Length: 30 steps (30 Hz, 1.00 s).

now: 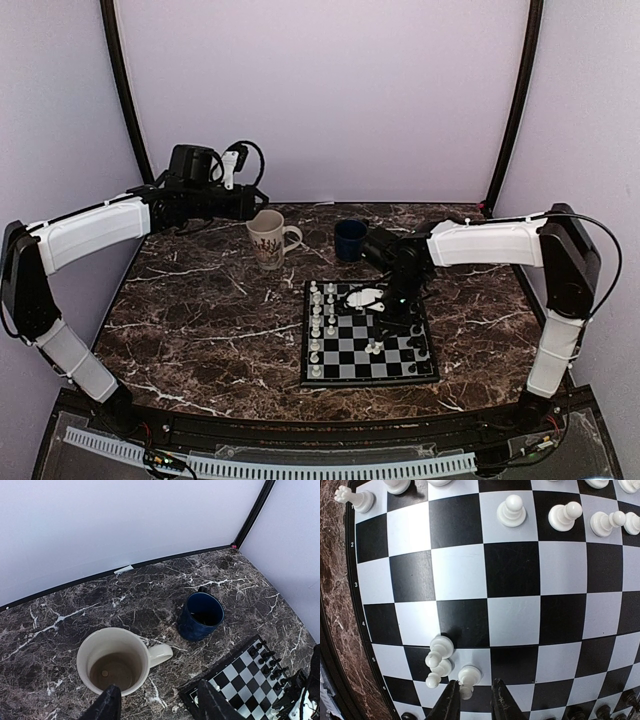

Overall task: Set up the chess pieces on the board
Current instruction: Pick up the pawn from the chessboard, then place the pawn at f2.

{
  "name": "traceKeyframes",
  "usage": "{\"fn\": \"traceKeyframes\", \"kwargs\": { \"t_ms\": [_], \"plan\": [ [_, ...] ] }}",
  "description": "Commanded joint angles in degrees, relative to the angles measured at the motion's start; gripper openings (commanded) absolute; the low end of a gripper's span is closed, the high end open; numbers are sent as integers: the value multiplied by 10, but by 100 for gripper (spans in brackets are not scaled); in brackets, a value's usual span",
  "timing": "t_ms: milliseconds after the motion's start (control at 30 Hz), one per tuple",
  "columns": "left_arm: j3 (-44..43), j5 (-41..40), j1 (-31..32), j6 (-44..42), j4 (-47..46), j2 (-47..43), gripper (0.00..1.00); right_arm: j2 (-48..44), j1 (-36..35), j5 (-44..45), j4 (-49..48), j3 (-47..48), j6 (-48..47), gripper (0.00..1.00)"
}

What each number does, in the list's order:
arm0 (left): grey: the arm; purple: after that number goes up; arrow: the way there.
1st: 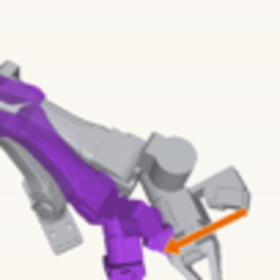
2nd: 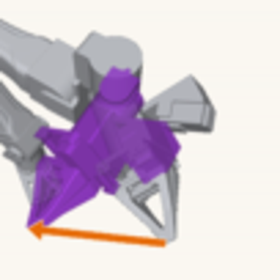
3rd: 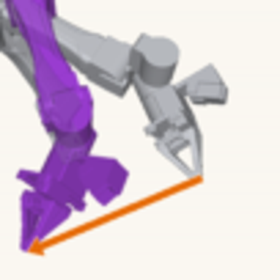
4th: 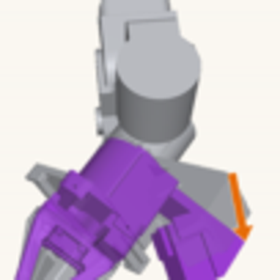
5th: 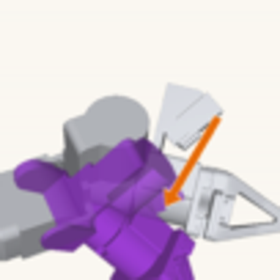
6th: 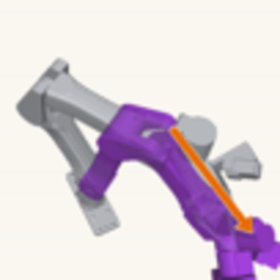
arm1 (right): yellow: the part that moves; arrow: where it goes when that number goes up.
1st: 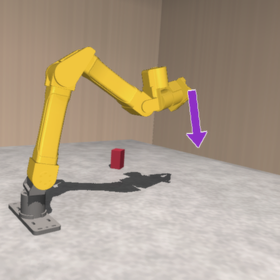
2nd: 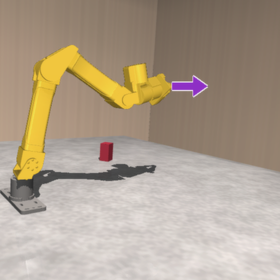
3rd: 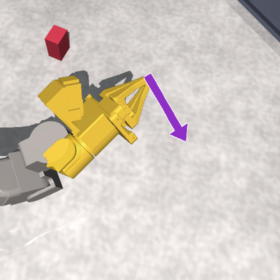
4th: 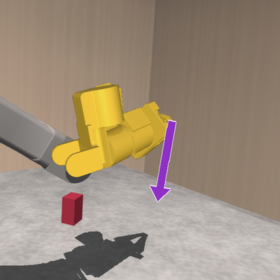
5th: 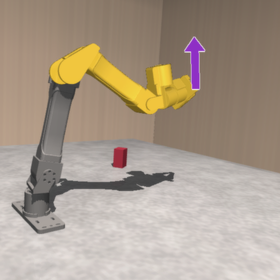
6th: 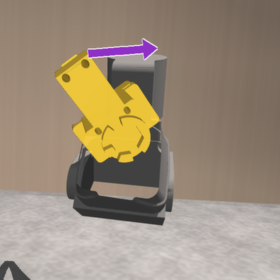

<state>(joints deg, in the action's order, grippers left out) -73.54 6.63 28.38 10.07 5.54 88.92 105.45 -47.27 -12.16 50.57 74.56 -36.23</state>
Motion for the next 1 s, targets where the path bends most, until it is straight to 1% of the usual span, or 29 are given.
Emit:
{"fn": "traceKeyframes", "kwargs": {
  "t_ms": [0,200,500,733,967],
  "plan": [
    [2,8,-4,-6,-2,0,54,13,-3,2,-6,-5,-1,24],
    [1,10,-3,-5,-1,1,54,14,-3,19,-7,-9,-1,23],
    [0,11,-3,-4,0,4,54,18,-2,28,-6,10,2,12],
    [-1,0,-4,-10,3,1,54,37,-8,23,8,78,-3,11],
    [-1,-17,-4,-16,4,-8,54,83,-41,1,30,150,-6,11]
  ]
}}
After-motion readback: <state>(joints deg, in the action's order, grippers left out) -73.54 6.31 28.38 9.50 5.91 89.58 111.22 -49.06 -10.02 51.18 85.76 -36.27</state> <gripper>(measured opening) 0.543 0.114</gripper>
